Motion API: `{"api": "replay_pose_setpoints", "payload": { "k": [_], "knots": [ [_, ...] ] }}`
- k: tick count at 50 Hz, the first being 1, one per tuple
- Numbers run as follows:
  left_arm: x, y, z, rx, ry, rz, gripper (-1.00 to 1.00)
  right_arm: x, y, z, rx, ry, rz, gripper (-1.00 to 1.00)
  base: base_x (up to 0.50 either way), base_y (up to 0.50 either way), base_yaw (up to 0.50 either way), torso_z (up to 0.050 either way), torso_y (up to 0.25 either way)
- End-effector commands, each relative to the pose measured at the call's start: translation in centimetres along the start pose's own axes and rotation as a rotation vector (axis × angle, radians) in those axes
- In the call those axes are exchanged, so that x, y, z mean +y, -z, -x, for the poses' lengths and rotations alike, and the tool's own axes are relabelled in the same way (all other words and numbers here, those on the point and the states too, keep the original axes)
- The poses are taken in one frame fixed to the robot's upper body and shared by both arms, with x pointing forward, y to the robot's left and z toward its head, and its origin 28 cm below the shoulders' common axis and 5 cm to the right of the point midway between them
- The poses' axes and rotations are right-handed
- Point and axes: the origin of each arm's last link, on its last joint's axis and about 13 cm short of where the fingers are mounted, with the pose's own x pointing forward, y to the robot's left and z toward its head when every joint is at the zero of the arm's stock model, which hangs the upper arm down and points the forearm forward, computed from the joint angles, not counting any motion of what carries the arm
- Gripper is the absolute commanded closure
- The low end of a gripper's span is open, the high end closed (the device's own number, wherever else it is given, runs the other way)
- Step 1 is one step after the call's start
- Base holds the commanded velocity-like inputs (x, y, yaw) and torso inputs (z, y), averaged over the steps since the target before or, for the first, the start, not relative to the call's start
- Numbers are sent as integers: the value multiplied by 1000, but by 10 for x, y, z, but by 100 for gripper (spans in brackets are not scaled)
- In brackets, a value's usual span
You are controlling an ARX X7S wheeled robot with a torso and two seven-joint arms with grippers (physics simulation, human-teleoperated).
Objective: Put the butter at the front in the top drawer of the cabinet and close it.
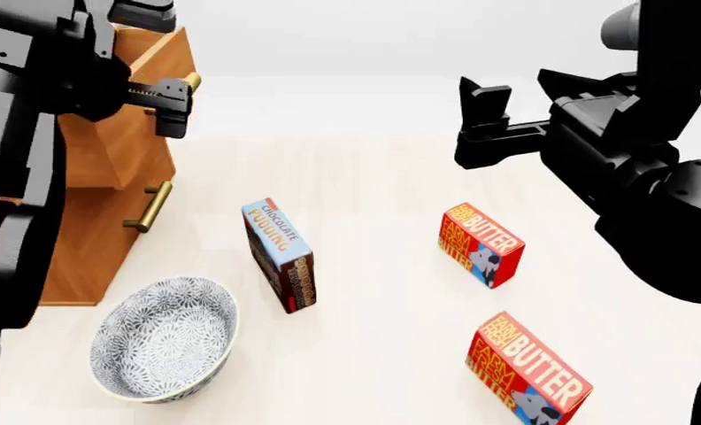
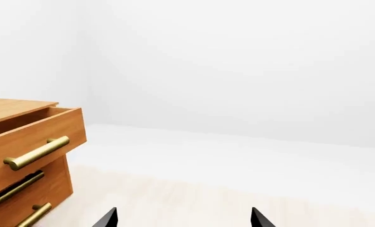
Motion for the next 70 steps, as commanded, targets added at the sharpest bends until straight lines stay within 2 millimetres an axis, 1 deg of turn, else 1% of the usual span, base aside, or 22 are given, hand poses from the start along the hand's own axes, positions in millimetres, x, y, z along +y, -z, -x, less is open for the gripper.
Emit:
{"api": "replay_pose_setpoints", "payload": {
  "k": [1,13,20,30,38,56,59,61,62,64,67,70],
  "knots": [
    [-26,10,-17,37,257,1,-100,-2,2,2,3,8,-6,-100,0,0,0,0,0],
    [-46,-3,-9,-21,400,-27,-100,-1,1,3,0,7,-8,-100,0,0,0,0,0],
    [-58,-4,-9,-28,460,-62,-100,-1,0,4,-1,11,-5,-100,0,0,0,0,0],
    [-73,-12,-3,-59,546,-103,-100,-1,0,4,0,11,-5,-100,0,0,0,-2,0],
    [-86,-12,-3,-63,607,-140,-100,-1,0,5,-1,12,-5,-100,0,0,0,0,0],
    [-102,-27,14,-149,677,-158,-100,1,-2,7,-7,2,-5,-100,1,-1,-2,0,0],
    [-98,-37,22,-235,647,-125,-100,0,-3,9,-12,4,-5,-100,4,-3,-7,0,0],
    [-94,-48,34,-334,623,-91,-100,0,-3,11,-15,6,-5,-100,0,-3,-8,0,0],
    [-92,-50,41,-389,594,-76,-100,0,-4,11,-16,8,-5,-100,0,-3,-8,0,0],
    [-87,-47,56,-481,550,-56,-100,0,-5,12,-20,7,-5,-100,0,-1,-4,0,0],
    [-82,-37,78,-611,492,-30,-100,1,-6,13,-26,5,-5,-100,0,0,0,0,0],
    [-77,-29,91,-724,420,-16,-100,1,-6,14,-30,4,-7,-100,0,0,0,0,0]
  ]
}}
